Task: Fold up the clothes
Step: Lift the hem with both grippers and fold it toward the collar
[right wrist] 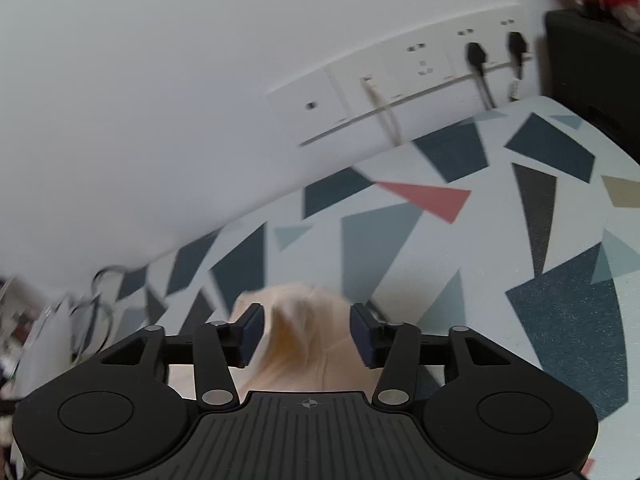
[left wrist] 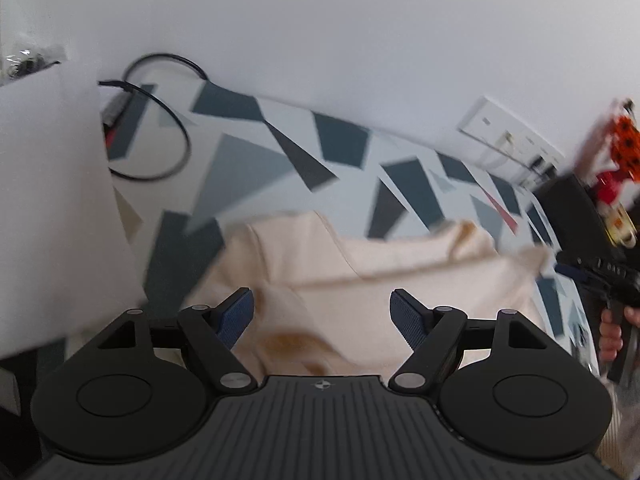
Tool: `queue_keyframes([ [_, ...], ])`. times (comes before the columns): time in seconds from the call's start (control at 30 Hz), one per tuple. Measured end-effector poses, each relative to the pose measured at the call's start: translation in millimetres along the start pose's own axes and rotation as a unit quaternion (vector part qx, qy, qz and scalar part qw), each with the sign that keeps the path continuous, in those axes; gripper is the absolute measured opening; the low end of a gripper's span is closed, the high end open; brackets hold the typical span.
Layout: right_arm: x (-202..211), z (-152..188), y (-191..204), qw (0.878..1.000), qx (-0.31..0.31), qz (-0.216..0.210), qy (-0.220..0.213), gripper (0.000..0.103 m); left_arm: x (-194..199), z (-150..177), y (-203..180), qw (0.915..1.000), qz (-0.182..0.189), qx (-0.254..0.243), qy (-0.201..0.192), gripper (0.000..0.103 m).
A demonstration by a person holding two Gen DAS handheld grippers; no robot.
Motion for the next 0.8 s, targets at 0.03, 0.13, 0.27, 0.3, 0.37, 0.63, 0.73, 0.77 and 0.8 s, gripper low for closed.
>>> queue_keyframes([
  [0.03, 3, 5, 4, 1.000, 0.001, -0.013, 0.012, 0.048, 1, 6, -6, 1.0000, 0.007, -0.005, 0.004, 0.077],
  [0.13, 5, 23, 18, 0.998, 0.015, -0.046, 0.050, 0.049, -2, 25, -23, 0.9986, 0.026, -0.040, 0.022, 0.076],
  [0.27, -9, 55, 52, 0.986, 0.136, -0.037, 0.091, 0.048, -3, 48, -39, 0.9909, 0.016, -0.126, 0.042, 0.076],
  [0.3, -13, 63, 60, 0.980, 0.166, -0.034, 0.101, 0.048, -7, 52, -40, 0.9892, 0.014, -0.138, 0.046, 0.076],
  [0.37, -22, 73, 74, 0.970, 0.215, -0.028, 0.110, 0.046, -18, 56, -41, 0.9864, 0.001, -0.156, 0.053, 0.076],
  [0.63, -63, 83, 93, 0.947, 0.297, 0.001, 0.118, 0.046, -62, 47, -47, 0.9713, -0.061, -0.228, 0.028, 0.076],
  [0.73, -77, 70, 96, 0.955, 0.280, -0.003, 0.101, 0.045, -67, 23, -40, 0.9770, -0.062, -0.204, -0.005, 0.076],
  [0.77, -83, 61, 96, 0.960, 0.264, -0.001, 0.088, 0.045, -69, 12, -35, 0.9800, -0.065, -0.187, -0.018, 0.076],
  [0.8, -89, 52, 95, 0.965, 0.249, 0.001, 0.076, 0.045, -71, 0, -27, 0.9830, -0.071, -0.166, -0.033, 0.076],
])
Point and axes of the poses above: each gripper's, at about its wrist camera, not at the fingertips, and x roughly against the way its jaws point, y to its left, z to its underside, the point moved 5 cm from there along -x, roughly the way its jaws point, and after that the axes turned 7 degrees about -y, right-handed, at the moved point
